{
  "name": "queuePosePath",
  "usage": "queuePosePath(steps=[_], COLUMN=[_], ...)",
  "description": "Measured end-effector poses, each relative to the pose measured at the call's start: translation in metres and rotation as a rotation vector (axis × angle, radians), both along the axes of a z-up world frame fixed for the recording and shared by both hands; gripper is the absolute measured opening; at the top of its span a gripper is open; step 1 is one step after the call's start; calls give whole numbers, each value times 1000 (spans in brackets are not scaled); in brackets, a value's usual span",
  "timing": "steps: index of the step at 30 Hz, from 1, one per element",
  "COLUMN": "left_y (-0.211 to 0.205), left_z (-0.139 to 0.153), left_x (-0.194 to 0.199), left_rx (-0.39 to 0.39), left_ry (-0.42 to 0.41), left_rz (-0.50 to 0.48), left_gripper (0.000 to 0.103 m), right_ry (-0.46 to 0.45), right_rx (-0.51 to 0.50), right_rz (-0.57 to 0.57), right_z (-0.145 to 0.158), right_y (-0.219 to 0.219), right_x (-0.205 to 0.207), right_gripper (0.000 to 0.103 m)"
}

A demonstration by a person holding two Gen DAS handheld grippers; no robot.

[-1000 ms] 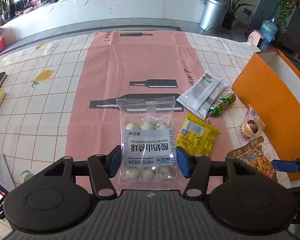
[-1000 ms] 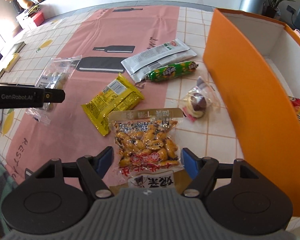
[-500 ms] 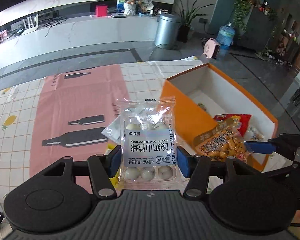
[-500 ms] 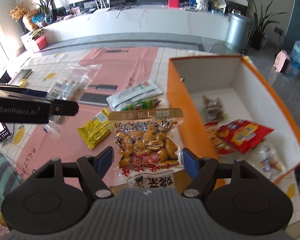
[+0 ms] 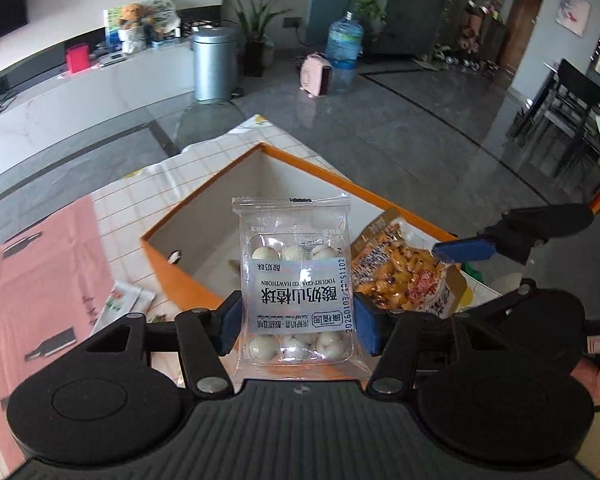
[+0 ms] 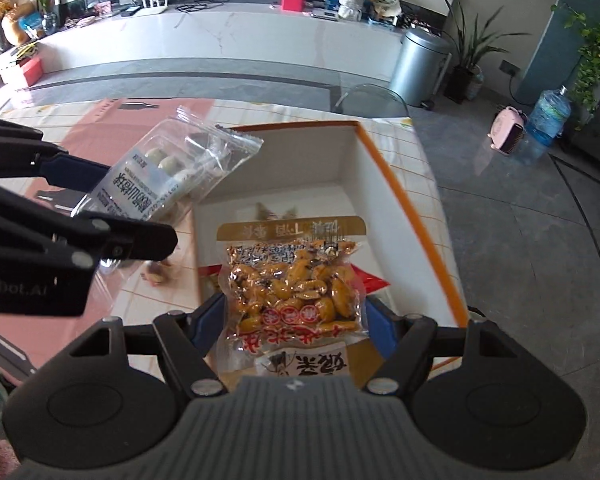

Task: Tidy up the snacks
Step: 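Carry both held bags over the orange box with both tools, then open both tools to drop the bags into the orange box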

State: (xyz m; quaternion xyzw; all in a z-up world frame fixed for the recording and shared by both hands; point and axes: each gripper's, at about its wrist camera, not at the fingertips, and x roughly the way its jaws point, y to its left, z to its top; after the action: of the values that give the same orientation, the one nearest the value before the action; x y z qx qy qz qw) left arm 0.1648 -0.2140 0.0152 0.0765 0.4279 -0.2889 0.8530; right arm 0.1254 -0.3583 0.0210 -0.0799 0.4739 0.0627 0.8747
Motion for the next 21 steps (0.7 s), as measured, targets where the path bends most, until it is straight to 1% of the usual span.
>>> queuePosePath(steps=[4,6,8,10,13,16,18,21], left_y=[-22,-30,-37,-42,-53,-62,-66,-68], left_z=[-12,-20,-30,-42,-58,-68,-76,-85], left_x=[18,25,33,42,51,59,68,74], left_rx=[64,84,107,147,215,251,270,307], left_ry=[-5,2,17,21,1,12,35,39], left_rz=[-49,-83,-96,-105,-148,-186,-193,-192], left_gripper=[65,65,65,65,65,65,65,66], right_ry=[32,44,66,85,114,136,144,150], right_rx=[-2,-25,-38,-40,-60,-86,-97,-90], right_rz=[20,51,63,70,83,101,119,147], right_z=[-9,-18,-29,-39,-54,-68,-75,-81], right_y=[-17,-18,-21,-24,-25,-26,-27,-28], right_x=[22,31,39,46,60,71,78,84], right_gripper=[71,71,71,71,71,71,71,71])
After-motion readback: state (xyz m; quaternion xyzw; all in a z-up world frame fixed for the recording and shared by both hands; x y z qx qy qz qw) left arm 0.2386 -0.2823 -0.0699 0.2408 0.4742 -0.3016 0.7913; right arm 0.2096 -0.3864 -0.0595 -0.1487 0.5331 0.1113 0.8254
